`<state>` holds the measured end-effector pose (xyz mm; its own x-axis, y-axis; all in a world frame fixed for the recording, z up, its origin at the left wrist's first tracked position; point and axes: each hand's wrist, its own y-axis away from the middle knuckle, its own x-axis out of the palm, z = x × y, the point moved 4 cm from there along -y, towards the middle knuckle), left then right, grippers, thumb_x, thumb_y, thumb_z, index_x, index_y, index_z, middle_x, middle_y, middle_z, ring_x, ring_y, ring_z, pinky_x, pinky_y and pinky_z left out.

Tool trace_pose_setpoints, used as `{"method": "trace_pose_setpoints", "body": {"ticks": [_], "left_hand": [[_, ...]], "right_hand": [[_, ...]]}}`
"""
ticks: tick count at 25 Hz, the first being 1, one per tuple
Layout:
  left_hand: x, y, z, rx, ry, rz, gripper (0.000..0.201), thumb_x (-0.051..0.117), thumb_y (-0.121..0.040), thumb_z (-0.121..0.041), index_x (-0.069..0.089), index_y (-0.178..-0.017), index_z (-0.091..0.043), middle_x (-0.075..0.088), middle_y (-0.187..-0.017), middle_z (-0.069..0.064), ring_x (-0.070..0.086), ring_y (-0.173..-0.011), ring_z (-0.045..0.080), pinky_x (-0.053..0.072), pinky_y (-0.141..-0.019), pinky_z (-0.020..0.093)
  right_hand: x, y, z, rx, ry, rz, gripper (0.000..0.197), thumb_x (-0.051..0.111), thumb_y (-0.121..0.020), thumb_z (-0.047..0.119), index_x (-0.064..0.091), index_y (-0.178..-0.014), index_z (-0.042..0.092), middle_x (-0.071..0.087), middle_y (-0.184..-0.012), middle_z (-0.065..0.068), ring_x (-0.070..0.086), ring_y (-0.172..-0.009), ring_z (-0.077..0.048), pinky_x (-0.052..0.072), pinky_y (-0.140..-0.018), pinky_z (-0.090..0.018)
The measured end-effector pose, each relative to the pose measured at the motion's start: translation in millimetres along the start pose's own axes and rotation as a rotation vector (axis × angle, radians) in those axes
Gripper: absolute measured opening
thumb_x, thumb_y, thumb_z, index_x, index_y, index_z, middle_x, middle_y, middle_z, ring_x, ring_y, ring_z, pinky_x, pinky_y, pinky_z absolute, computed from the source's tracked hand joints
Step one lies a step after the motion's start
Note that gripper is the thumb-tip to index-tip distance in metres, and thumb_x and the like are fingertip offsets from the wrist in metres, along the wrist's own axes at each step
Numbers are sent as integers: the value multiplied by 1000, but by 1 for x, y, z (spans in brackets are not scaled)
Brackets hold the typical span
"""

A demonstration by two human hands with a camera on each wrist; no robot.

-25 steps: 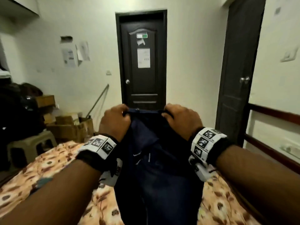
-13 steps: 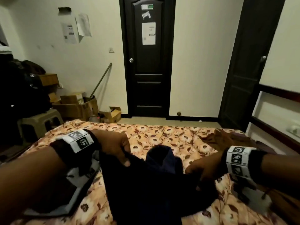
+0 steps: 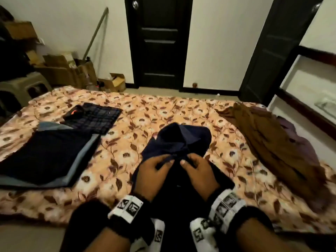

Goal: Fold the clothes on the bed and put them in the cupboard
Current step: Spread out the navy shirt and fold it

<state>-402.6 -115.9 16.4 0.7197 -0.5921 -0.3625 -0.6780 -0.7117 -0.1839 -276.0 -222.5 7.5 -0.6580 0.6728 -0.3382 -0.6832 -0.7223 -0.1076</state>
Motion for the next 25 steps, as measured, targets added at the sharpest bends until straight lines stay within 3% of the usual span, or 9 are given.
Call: {"method": "trace_pose_setpoints", "body": {"ticks": [1, 3, 5, 9, 11, 13, 18, 22, 25], "left_hand": [[14, 19, 26, -54, 14, -23, 19, 61, -81, -46, 72, -96, -39, 69, -95, -14, 63, -91, -4, 50, -83, 22], [31, 47, 61, -147, 43, -58, 3, 67, -89, -34, 68, -90, -37, 53, -92, -7, 55, -84, -5, 44, -78, 18], [37, 62, 75, -134, 55, -73, 12, 69, -89, -22, 69, -90, -34, 40, -96, -5, 48, -90, -5, 39, -80, 10], [40, 67, 72, -86, 144, 16, 21, 75, -80, -27, 71, -101, -32, 58, -95, 0, 57, -91, 7, 46, -81, 14], [42, 71, 70, -157, 247, 43, 24, 78, -81, -21, 73, -104, -26, 70, -93, -1, 64, -90, 8, 51, -81, 19], [44, 74, 70, -190, 314, 6, 19, 75, -82, -14, 73, -95, -28, 74, -85, -8, 68, -85, 6, 53, -77, 19], [44, 73, 76, -141, 363, 5, 23, 71, -85, -4, 69, -101, -22, 69, -72, -1, 66, -74, 15, 55, -72, 27], [47, 74, 74, -122, 298, 55, 23, 71, -84, 0, 72, -86, -24, 71, -71, -12, 65, -71, 5, 53, -70, 20], [46, 74, 79, -96, 248, 67, 21, 72, -84, -3, 72, -83, -24, 72, -76, -8, 66, -75, 7, 53, -73, 21]], "right_hand": [[10, 19, -35, 107, -72, -25, 14, 61, -88, 28, 59, -78, 19, 64, -77, -3, 62, -77, -19, 52, -76, -44], [23, 52, -75, 262, -224, -42, 8, 63, -90, 20, 64, -82, 17, 68, -85, -7, 65, -84, -23, 53, -82, -45], [27, 68, -84, 343, -345, -30, 7, 65, -90, 15, 69, -93, 11, 72, -94, -9, 68, -92, -25, 55, -85, -44], [18, 67, -74, 312, -393, -88, 3, 68, -85, 6, 67, -87, 6, 71, -78, -5, 68, -75, -15, 54, -68, -25], [21, 69, -76, 323, -400, -79, 10, 70, -84, 6, 64, -81, -1, 66, -74, -17, 64, -70, -20, 53, -65, -32], [27, 76, -76, 340, -416, -27, 14, 69, -85, 8, 64, -83, -6, 66, -83, -28, 65, -76, -29, 54, -73, -43], [27, 79, -80, 355, -410, -59, 13, 74, -81, 9, 69, -70, 13, 68, -80, -22, 65, -77, -27, 54, -80, -50], [22, 81, -88, 344, -325, -109, 11, 78, -77, 10, 68, -72, 10, 69, -78, -19, 66, -75, -25, 57, -78, -47], [26, 83, -90, 322, -290, -44, 9, 75, -79, 7, 68, -76, 2, 68, -76, -15, 65, -74, -22, 56, -74, -41]]}}
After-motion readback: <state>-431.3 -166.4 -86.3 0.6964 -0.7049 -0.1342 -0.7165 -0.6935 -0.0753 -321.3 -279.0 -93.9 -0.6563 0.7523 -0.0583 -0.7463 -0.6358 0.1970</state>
